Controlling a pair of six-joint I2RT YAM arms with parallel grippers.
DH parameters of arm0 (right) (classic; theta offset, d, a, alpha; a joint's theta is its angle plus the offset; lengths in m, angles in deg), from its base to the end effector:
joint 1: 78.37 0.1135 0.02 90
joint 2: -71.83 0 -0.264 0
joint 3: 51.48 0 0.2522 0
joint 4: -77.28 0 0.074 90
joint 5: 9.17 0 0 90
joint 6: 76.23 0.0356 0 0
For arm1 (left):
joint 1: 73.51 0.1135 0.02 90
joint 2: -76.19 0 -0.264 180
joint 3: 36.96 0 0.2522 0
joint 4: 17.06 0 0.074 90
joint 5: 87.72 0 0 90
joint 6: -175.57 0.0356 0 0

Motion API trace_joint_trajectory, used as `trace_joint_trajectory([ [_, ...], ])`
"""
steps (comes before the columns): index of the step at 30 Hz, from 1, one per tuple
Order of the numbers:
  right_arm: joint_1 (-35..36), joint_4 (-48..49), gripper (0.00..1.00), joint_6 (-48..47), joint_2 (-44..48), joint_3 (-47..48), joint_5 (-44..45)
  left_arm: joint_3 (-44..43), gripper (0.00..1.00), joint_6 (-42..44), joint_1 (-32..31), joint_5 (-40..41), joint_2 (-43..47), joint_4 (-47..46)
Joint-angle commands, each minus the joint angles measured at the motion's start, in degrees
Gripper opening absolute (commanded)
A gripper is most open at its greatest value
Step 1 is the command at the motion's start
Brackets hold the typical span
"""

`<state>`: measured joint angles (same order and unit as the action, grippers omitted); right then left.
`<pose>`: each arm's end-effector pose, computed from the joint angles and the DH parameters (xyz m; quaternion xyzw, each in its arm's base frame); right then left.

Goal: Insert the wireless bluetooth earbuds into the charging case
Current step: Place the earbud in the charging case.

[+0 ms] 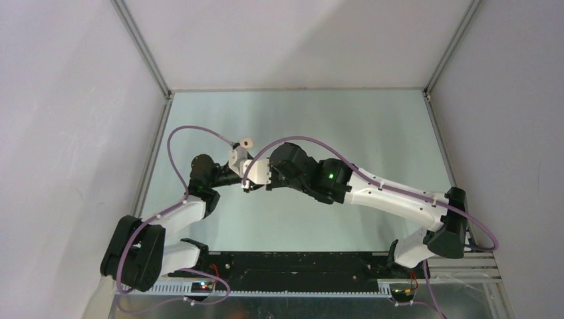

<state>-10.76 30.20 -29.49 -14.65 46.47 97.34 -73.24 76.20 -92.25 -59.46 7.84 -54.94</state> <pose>0.1384 0.3095 0.3642 -0.6876 0.5534 -0.0294 0.4690 0.2046 -0.1025 0.2342 0.4265 0.5424 -0.4883 0.5343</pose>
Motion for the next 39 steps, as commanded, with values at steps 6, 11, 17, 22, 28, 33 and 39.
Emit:
trace_joint_trajectory([
  [6, 1.5, 1.2, 0.1, -1.2, 0.8, -1.3, 1.4, -2.2, 0.0, 2.2, -0.3, -0.3, 1.9, -0.1],
  [11, 1.7, 1.0, 0.11, -1.2, 0.9, -1.9, 1.3, -2.3, 0.0, 2.3, -0.3, -0.1, 2.1, 0.2],
  [17, 1.8, 0.6, 0.12, -0.1, 0.9, -1.9, 0.1, -2.3, 0.0, 2.4, -0.3, -0.1, 2.2, 0.6],
  [22, 1.6, -0.2, 0.19, 0.1, 1.5, -0.6, 0.0, -2.4, 0.0, 2.7, -0.3, -0.2, 2.3, 0.8],
  [28, -3.5, -6.7, 0.26, 6.1, 3.3, 7.5, -9.1, -1.8, 0.0, 4.6, -0.5, -2.3, 3.1, 1.0],
  [33, -15.7, -9.0, 0.36, 13.5, 6.9, 10.7, -30.9, -1.3, 0.0, 9.7, -1.6, -5.5, 5.0, 4.3],
  [39, -23.3, -4.6, 0.45, 16.1, 9.6, 2.4, -42.2, -3.1, 0.02, 21.9, -4.7, -8.8, 7.6, 17.8],
])
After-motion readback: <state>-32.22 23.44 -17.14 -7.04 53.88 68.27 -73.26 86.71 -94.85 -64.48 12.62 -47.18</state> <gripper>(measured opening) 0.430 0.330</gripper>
